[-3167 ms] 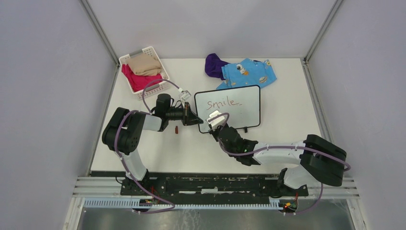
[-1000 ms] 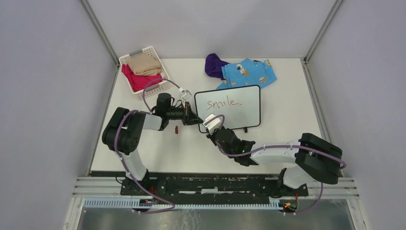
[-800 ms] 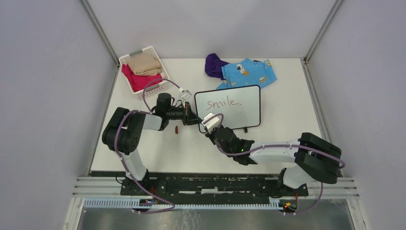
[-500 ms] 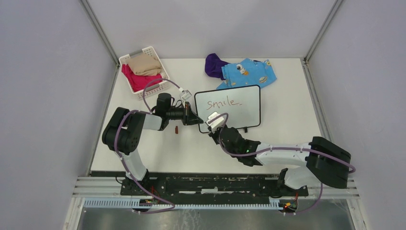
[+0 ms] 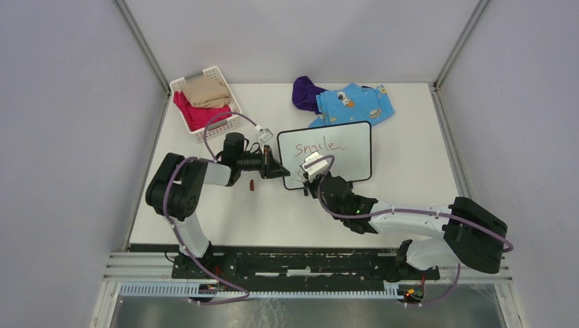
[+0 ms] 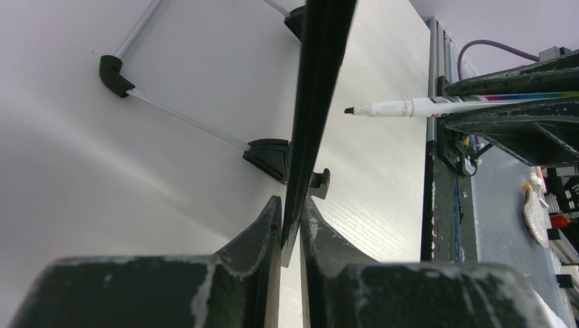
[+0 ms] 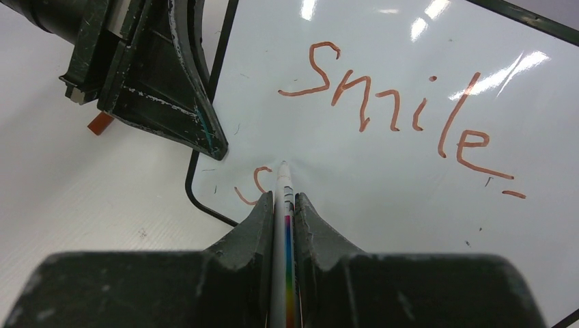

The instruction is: Write a sentence on the whiteboard

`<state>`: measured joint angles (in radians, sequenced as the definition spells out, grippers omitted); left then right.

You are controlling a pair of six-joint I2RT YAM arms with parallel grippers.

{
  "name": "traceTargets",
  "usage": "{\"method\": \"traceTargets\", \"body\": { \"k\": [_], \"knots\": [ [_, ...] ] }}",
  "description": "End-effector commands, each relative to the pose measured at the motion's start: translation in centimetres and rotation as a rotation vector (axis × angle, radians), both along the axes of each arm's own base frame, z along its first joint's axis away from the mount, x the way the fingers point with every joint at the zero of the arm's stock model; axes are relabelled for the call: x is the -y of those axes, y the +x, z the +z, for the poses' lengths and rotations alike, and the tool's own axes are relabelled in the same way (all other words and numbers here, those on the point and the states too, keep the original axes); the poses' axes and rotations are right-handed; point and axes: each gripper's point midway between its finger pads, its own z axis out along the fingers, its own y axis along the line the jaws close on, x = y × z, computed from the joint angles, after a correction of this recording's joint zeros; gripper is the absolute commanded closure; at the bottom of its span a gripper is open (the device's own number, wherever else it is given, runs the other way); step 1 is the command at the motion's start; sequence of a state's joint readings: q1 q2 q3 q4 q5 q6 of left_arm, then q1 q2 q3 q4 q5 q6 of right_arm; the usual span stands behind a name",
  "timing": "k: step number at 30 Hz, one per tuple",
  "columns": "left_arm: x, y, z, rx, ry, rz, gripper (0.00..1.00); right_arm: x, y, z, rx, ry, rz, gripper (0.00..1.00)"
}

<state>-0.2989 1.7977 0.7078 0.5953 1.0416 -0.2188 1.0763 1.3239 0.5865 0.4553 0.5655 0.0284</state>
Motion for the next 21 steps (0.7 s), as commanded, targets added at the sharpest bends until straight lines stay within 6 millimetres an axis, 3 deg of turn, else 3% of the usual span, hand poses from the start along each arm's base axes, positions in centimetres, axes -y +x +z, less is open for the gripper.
{"method": "traceTargets", "body": {
  "k": [1, 11, 21],
  "knots": [
    [-0.6, 1.4, -1.7, 0.023, 0.082, 0.074, 0.98, 0.0, 0.6, 0.5, 0.020, 0.034, -0.023, 1.00],
    [-0.6, 1.5, -1.8, 0.022, 0.087, 0.074, 0.98, 0.9, 1.3, -1.1, -0.004, 0.014, -0.062, 1.00],
    [-0.6, 1.5, -1.9, 0.020, 0.091, 0.075, 0.98, 1.8, 0.6, -2.4, -0.028, -0.007, -0.055, 1.00]
  ]
}}
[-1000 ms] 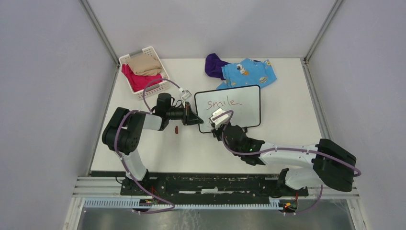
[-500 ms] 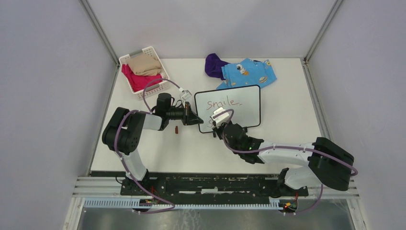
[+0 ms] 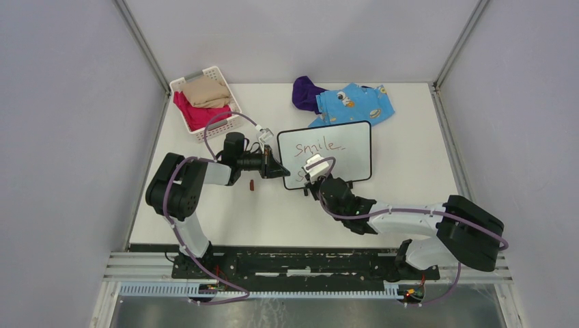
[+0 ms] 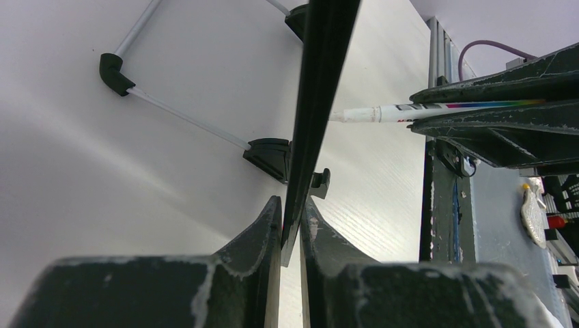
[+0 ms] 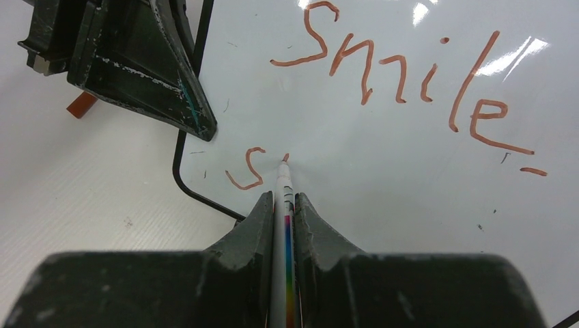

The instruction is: Write a sentence on the whiteboard

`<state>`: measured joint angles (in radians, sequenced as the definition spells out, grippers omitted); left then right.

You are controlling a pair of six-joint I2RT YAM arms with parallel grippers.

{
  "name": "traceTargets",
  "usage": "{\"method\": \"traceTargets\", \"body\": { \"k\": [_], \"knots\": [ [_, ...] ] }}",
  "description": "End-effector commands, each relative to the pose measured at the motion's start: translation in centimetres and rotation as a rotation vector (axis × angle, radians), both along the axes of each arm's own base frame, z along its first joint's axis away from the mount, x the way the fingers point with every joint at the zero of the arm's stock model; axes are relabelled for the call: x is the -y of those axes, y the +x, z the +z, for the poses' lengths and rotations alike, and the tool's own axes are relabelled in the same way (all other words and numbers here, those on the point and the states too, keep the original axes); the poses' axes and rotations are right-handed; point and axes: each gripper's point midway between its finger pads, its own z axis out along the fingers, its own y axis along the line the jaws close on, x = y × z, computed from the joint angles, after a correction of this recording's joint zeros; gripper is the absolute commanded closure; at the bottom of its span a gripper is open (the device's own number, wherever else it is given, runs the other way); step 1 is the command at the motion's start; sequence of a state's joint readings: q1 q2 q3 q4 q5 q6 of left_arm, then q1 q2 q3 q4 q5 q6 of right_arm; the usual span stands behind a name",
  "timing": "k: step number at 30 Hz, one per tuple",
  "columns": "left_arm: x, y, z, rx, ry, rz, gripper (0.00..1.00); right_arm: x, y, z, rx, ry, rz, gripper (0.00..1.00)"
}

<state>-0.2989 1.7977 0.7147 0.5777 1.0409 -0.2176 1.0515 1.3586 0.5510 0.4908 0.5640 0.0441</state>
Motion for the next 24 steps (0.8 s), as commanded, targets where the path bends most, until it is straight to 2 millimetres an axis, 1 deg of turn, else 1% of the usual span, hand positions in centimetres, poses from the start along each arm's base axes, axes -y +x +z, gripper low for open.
{"method": "traceTargets", "body": {
  "k": [1, 14, 21, 24],
  "knots": [
    [-0.6, 1.4, -1.9, 0.028, 0.088, 0.075, 0.98, 1.0, 0.0, -0.7, -0.008, 0.004, -0.025, 1.00],
    [-0.6, 1.4, -1.9, 0.028, 0.087, 0.074, 0.98, 2.1, -0.9, -2.5, -0.044, -0.016, -0.018, 1.00],
    [-0.6, 1.5, -1.9, 0.027, 0.090, 0.075, 0.98, 3.0, -0.8, -2.2, -0.031, -0.020, -0.051, 1.00],
    [-0.6, 1.5, -1.9, 0.027, 0.090, 0.074, 0.98, 3.0, -0.8, -1.7, -0.024, -0.009, -0.048, 1.00]
  ]
}}
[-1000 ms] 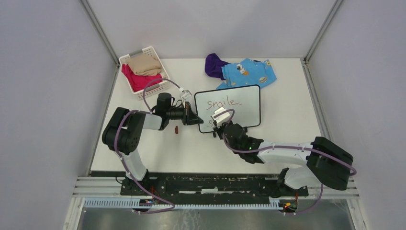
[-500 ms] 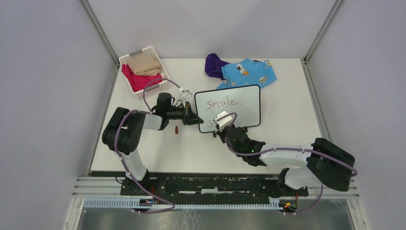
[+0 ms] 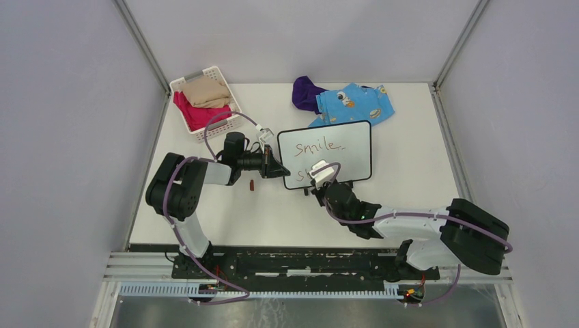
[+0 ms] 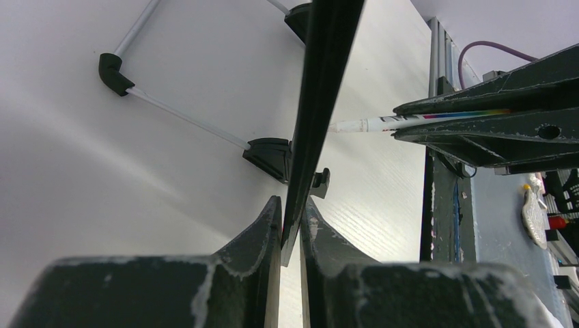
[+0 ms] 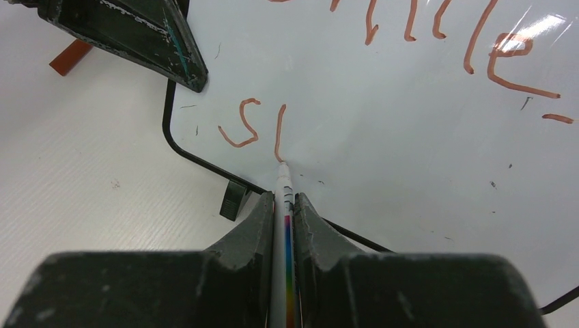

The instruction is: Write a sentence on the whiteboard

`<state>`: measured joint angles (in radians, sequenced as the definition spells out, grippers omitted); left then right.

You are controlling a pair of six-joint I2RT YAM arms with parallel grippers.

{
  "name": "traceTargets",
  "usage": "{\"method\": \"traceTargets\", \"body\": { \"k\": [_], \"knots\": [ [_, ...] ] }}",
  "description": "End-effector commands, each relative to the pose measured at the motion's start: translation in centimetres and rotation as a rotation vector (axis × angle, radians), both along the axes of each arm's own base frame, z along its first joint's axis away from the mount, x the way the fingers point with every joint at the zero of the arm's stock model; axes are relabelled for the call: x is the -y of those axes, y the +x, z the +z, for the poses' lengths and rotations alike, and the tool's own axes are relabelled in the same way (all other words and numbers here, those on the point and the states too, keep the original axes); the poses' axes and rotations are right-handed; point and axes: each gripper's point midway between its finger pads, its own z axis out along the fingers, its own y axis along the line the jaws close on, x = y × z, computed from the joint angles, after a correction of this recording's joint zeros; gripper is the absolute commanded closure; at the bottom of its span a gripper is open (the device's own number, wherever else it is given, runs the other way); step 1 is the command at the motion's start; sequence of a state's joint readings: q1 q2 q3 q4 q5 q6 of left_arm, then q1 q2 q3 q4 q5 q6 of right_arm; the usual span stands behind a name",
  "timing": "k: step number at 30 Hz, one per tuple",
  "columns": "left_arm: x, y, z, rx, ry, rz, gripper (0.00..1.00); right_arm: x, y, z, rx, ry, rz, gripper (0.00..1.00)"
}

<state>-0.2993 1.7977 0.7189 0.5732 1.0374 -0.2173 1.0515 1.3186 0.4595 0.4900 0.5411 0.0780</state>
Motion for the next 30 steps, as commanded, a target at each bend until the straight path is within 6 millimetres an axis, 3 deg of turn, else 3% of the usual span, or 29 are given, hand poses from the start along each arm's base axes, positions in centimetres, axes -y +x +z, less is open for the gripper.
{"method": "traceTargets", "body": {
  "k": [1, 13, 22, 30],
  "knots": [
    [-0.6, 1.3, -1.9, 0.026, 0.088, 0.072, 0.98, 1.3, 0.6, 0.9, 0.025, 0.007, -0.053, 1.00],
    [-0.7, 1.3, -2.1, 0.023, 0.094, 0.070, 0.98, -1.4, 0.5, 4.4, 0.071, 0.111, 0.046, 1.00],
    [-0.6, 1.3, -2.0, 0.024, 0.093, 0.069, 0.98, -2.9, 0.9, 5.1, 0.072, 0.131, 0.069, 1.00],
    [-0.6, 1.3, -2.1, 0.022, 0.095, 0.068, 0.98, -3.0, 1.7, 4.5, 0.063, 0.113, 0.031, 1.00]
  ]
}}
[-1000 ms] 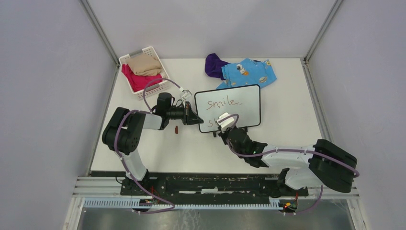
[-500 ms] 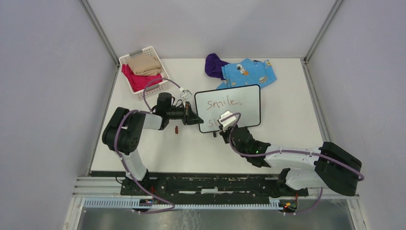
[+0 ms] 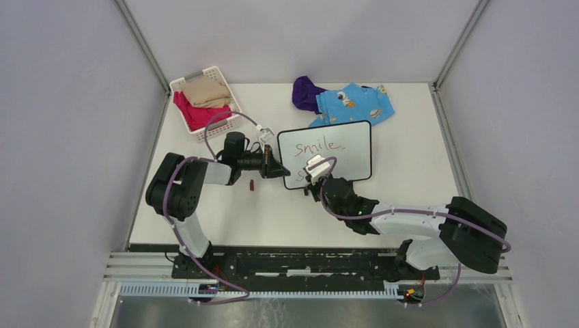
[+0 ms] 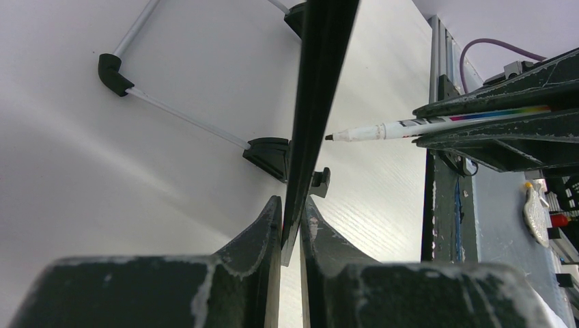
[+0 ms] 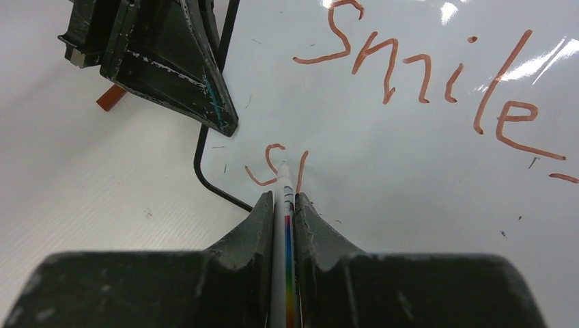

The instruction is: Write a sentence on the whiteboard

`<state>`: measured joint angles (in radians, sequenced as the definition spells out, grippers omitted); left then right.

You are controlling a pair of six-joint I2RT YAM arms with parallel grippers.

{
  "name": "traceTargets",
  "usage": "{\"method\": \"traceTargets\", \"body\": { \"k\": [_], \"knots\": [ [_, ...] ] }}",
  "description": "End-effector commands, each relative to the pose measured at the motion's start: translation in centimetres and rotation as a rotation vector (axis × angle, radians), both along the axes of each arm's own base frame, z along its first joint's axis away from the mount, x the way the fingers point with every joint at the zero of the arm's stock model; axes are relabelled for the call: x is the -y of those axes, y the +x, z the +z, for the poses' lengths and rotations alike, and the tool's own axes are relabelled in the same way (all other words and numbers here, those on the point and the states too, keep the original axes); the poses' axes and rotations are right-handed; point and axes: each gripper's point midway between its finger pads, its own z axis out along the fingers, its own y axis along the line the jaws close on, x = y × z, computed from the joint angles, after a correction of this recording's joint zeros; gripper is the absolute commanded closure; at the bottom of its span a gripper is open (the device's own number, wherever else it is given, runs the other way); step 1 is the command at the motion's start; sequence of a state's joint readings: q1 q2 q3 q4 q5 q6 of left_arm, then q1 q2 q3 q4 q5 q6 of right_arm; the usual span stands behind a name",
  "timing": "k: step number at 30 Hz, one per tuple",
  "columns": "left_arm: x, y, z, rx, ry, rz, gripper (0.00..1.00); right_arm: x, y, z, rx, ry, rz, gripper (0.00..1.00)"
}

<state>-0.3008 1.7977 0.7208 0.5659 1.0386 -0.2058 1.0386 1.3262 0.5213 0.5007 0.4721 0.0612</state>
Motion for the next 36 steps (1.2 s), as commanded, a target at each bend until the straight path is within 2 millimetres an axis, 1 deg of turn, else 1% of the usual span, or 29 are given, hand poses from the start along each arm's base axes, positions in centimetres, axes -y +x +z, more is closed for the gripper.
{"method": "traceTargets", "body": {
  "k": [1, 7, 11, 21, 25, 29, 32, 36],
  "knots": [
    [-0.7, 1.4, -2.0, 0.015, 0.092, 0.074, 0.98, -0.8, 1.2, 2.0, 0.038, 0.056, -0.037, 1.00],
    [-0.7, 1.4, -2.0, 0.018, 0.094, 0.075, 0.98, 0.1, 1.7, 1.0, 0.018, 0.042, -0.078, 1.00],
    [-0.7, 1.4, -2.0, 0.017, 0.094, 0.075, 0.98, 1.0, 1.9, 0.9, 0.021, 0.040, -0.105, 1.00],
    [-0.7, 1.4, -2.1, 0.017, 0.096, 0.075, 0.98, 3.0, 1.7, 0.4, 0.021, 0.030, -0.146, 1.00],
    [-0.7, 1.4, -2.2, 0.014, 0.097, 0.075, 0.98, 3.6, 1.6, 0.1, 0.017, 0.026, -0.151, 1.00],
    [-0.7, 1.3, -2.2, 0.013, 0.097, 0.074, 0.98, 3.4, 1.3, 0.6, 0.021, 0.051, -0.124, 1.00],
    [-0.7, 1.3, -2.2, 0.013, 0.096, 0.073, 0.98, 3.1, 0.8, 1.6, 0.037, 0.097, -0.093, 1.00],
    [-0.7, 1.3, -2.1, 0.014, 0.095, 0.073, 0.98, 3.7, 0.7, 1.8, 0.046, 0.111, -0.100, 1.00]
  ]
}}
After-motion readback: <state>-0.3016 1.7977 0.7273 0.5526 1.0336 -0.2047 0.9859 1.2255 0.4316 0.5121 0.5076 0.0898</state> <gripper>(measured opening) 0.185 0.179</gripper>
